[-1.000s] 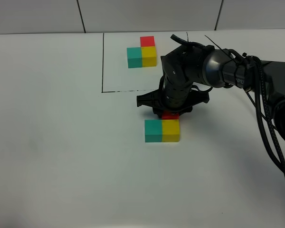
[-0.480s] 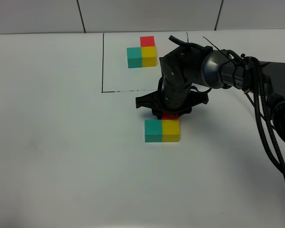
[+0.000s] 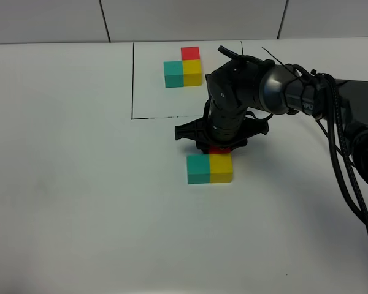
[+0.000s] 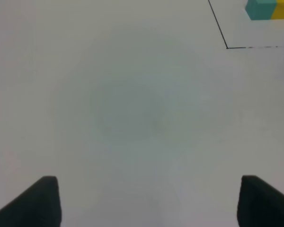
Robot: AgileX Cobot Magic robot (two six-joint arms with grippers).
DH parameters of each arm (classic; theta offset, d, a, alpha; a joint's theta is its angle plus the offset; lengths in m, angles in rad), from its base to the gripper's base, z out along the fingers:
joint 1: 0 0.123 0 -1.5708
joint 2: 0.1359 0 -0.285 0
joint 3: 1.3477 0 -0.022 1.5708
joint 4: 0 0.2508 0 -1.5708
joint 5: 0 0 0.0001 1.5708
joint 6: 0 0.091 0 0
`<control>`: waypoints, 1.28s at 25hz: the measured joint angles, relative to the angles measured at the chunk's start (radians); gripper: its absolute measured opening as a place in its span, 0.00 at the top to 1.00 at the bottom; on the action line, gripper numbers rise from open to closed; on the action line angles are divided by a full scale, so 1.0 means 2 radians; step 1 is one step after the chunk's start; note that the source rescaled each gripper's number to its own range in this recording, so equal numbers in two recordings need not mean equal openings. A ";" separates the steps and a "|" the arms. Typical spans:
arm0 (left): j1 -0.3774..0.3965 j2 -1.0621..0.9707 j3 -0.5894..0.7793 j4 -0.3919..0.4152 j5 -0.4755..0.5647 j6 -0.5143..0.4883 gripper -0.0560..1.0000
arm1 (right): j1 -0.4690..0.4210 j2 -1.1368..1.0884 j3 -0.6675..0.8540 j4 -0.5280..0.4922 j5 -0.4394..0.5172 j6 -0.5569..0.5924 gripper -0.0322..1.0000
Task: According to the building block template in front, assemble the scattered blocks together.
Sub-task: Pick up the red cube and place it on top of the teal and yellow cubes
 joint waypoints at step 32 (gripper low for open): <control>0.000 0.000 0.000 0.000 0.000 0.000 0.19 | 0.004 0.003 -0.001 0.009 -0.010 -0.026 0.76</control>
